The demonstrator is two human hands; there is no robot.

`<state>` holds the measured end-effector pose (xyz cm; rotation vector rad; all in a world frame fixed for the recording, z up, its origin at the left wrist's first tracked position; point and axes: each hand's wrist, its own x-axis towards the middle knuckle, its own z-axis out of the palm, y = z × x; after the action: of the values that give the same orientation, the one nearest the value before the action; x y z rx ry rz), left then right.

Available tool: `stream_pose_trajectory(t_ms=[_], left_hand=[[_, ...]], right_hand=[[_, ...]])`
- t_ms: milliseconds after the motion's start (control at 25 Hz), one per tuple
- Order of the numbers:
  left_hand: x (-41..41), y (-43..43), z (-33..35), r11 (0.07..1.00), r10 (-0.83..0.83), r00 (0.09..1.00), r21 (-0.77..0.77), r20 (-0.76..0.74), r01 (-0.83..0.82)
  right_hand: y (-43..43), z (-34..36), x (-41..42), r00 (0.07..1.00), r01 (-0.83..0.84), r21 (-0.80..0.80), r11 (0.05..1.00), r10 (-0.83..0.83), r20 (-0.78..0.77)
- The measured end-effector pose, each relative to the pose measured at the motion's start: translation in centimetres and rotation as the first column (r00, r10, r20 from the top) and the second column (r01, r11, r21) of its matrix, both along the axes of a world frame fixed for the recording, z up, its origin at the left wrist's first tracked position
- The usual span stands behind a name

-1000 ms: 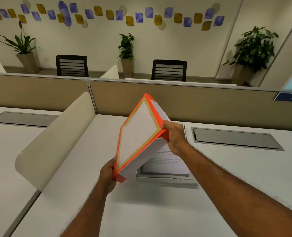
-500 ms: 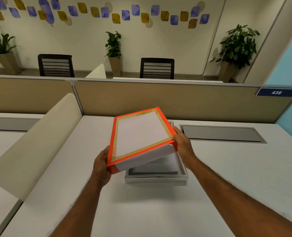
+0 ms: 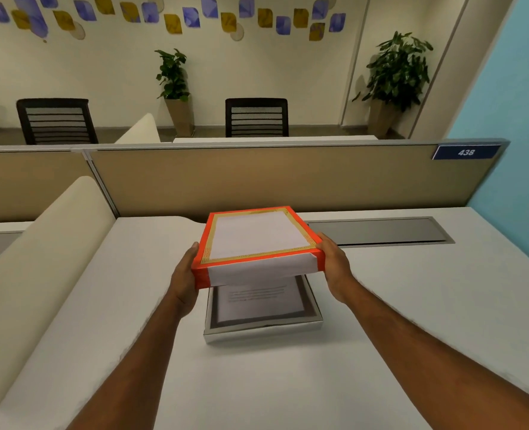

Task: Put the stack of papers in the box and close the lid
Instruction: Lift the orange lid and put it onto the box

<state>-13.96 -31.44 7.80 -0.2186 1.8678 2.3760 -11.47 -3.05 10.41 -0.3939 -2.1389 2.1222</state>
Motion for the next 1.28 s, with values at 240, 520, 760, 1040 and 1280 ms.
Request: stream_pose_trajectory(t_ms=[240,520,760,1040,1280], left_hand=[[-0.2,1.4,-1.8,0.997,-0.023,0.999,-0.069,0.028,0.025],[2.5,0.5,-6.7,0.928,-0.097,0.995,-0.362,0.009,0.093],[4.6,-0.1,-10.3,0.823,-0.118,0.993,-0.558,0.016,0.107],[5.0,-0.4,-11.9,0.799,-0.157,0.988,-0.587,0.010,0.133],[5.1,-0.6,-13.0,0.785,-0.147,0.989,-0.609,-0.003,0.115]], right_hand=[[1.8,-2.7,-0.3,0.999,0.004,0.080,0.997,-0.007,0.040],[1.7,-7.0,1.3,0.981,-0.132,0.131,0.983,0.110,0.163],[2.4,-9.6,3.4,0.936,-0.269,0.108,0.957,0.233,0.264],[2.5,-11.5,4.2,0.946,-0.266,0.133,0.955,0.232,0.224],[2.7,-13.3,3.9,0.957,-0.243,0.191,0.951,0.203,0.207]])
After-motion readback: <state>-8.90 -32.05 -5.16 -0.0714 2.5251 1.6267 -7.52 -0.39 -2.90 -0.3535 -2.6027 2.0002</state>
